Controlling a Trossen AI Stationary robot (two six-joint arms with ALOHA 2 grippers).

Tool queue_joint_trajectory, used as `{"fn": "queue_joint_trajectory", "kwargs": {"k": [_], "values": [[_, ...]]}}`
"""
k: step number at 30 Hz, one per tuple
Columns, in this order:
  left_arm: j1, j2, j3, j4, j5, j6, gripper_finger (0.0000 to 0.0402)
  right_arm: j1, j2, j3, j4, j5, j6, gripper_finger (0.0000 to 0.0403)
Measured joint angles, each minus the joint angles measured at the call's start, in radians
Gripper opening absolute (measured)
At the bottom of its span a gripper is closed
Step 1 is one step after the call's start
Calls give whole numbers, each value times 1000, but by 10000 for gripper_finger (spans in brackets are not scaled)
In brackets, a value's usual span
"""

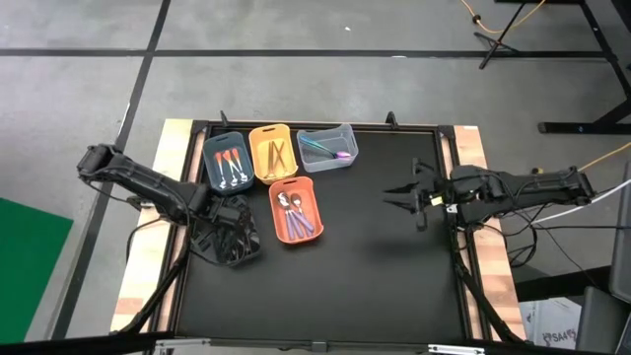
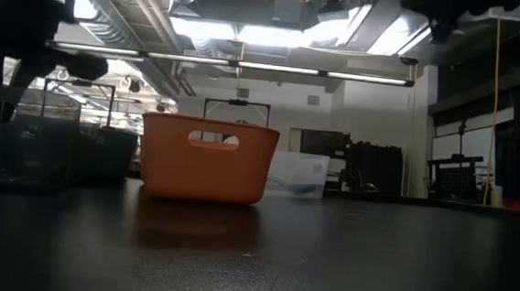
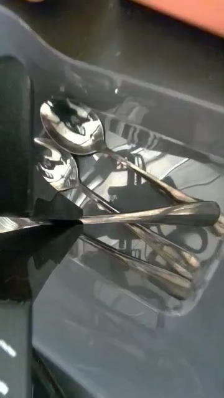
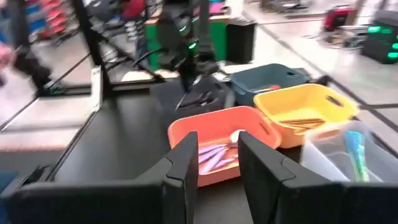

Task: Sort silverware by color (type)
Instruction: Put the black spoon into the black bin, then return to Home Position

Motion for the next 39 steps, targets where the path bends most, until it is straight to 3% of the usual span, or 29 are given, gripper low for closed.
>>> {"fn": "queue_joint_trajectory", "kwargs": {"k": [5,13,31,39], "values": [[0,0,-61,56,-16,1,5,0,-105,-62,0,42,33,101],[0,0,-95,73,-133,0,13,2,-205,-123,-10,41,92,101],[0,0,-94,88,-166,-7,75,2,-218,-166,-13,42,91,101],[0,0,40,31,-222,-118,61,2,-267,-166,-48,40,89,101]]}}
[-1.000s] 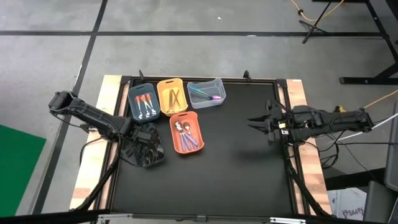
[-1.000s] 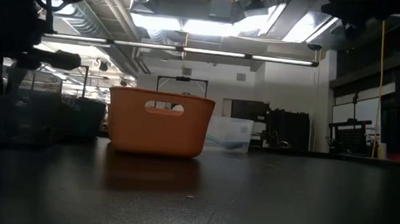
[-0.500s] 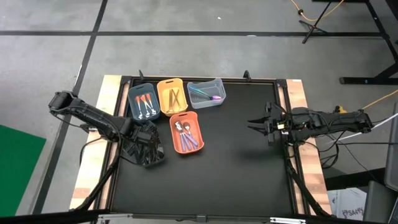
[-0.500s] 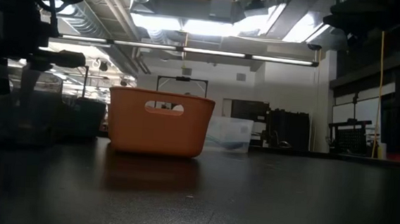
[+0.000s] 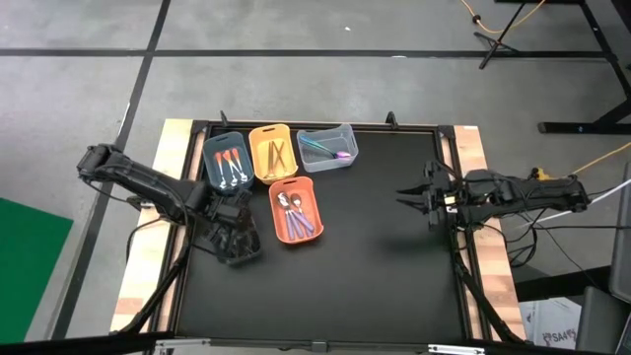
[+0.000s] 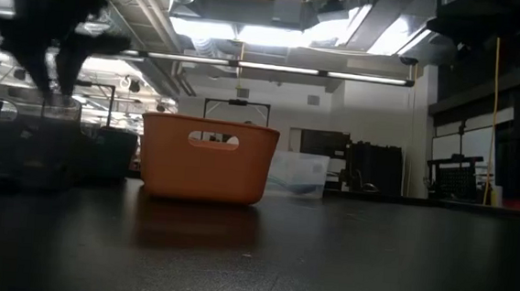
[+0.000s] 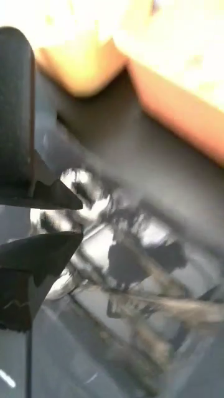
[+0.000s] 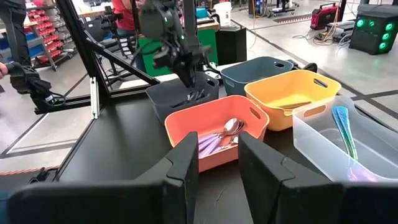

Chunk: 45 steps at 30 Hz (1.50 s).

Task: Sort silverware by color (type)
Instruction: Return to Home Position

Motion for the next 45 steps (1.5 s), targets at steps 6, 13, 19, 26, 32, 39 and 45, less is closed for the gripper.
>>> {"fn": "queue_joint_trajectory", "kwargs": {"k": [6,13,19,26,32,39,45], "values": [[0,-15,213,-70,-65,-66,53,0,-55,0,-30,0,-1,101],[-5,-106,452,-129,-177,-207,53,0,-111,0,-82,1,-7,101],[-29,-296,470,-49,-249,-276,53,0,-134,0,-114,1,-39,101],[-50,-569,219,263,-306,-240,53,0,-158,0,-146,1,-79,101],[-49,-747,-50,605,-306,-148,53,0,-189,-6,-149,1,-89,101],[-48,-868,-280,872,-304,-91,53,0,-287,-111,-102,0,-104,101],[-42,-955,-421,1012,-304,-90,53,0,-417,-214,-72,-1,-105,101]]}}
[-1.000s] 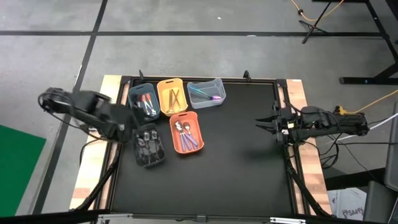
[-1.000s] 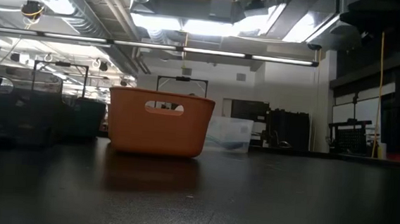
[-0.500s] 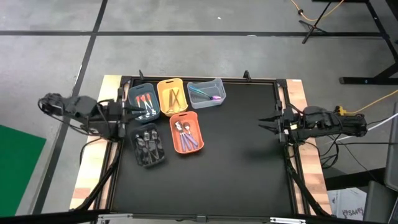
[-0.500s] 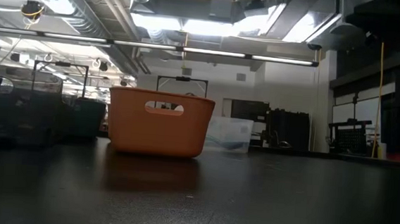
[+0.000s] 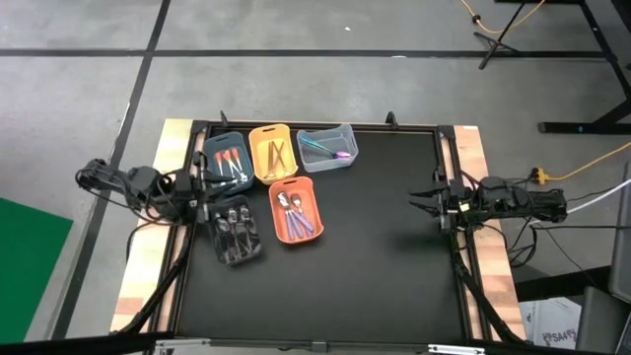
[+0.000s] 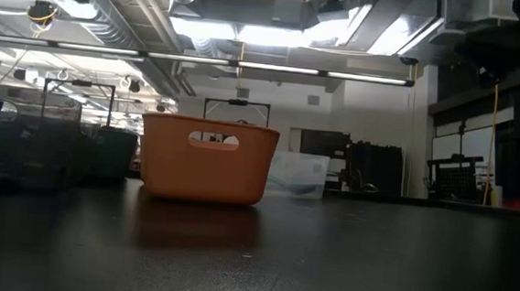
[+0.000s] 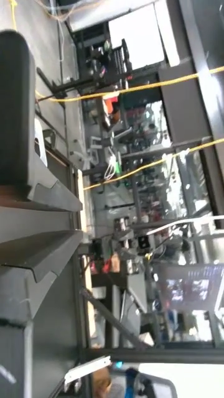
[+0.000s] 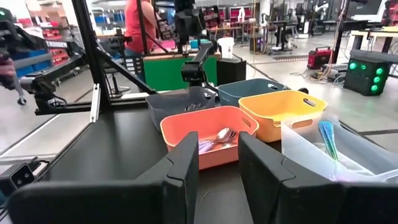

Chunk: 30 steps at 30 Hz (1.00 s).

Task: Sort silverware by color (type)
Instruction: Return to Home Position

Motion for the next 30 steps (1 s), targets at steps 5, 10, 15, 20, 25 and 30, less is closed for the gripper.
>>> {"fn": "queue_joint_trajectory", "kwargs": {"k": [5,10,15,20,25,30], "values": [[52,-73,-108,92,-2,-5,53,0,1,-30,11,-7,-3,101],[144,-135,-180,137,4,-9,53,0,-1,-40,16,-30,-9,101],[214,-176,-240,137,129,-85,53,0,-1,-39,17,-34,-27,101],[250,-182,-310,136,170,-139,53,0,-2,-53,30,-34,-29,101],[278,-181,-356,108,173,-195,53,0,-1,-118,78,-31,-28,101],[301,-182,-356,95,225,-189,53,0,-1,-204,179,-26,-21,101]]}}
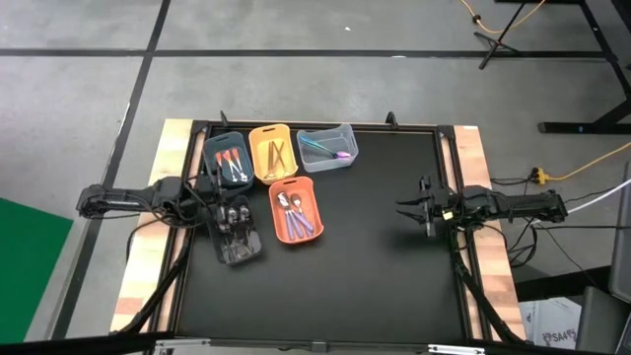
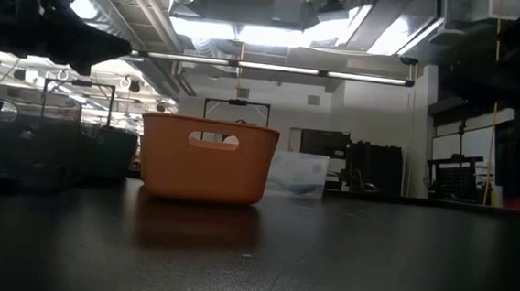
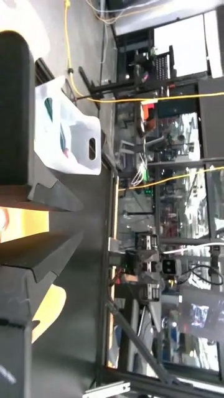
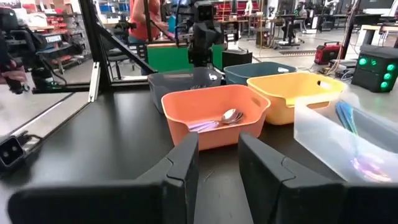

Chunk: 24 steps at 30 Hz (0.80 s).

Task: Sort silverware by color (type)
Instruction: Return to Home Position

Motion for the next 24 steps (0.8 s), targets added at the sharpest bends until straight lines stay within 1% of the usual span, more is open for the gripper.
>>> {"fn": "queue_joint_trajectory", "kwargs": {"k": [3,6,14,19,24], "values": [[12,0,0,-21,17,0,53,0,3,-28,71,-12,-4,101],[21,2,0,-44,22,-4,53,0,2,-37,93,-20,-12,101],[32,7,0,-44,28,-3,53,0,2,-38,89,-60,-32,101],[32,30,0,-48,69,-3,53,0,2,-38,88,-62,-32,101],[32,37,0,-50,69,-3,53,0,2,-38,87,-62,-32,101]]}}
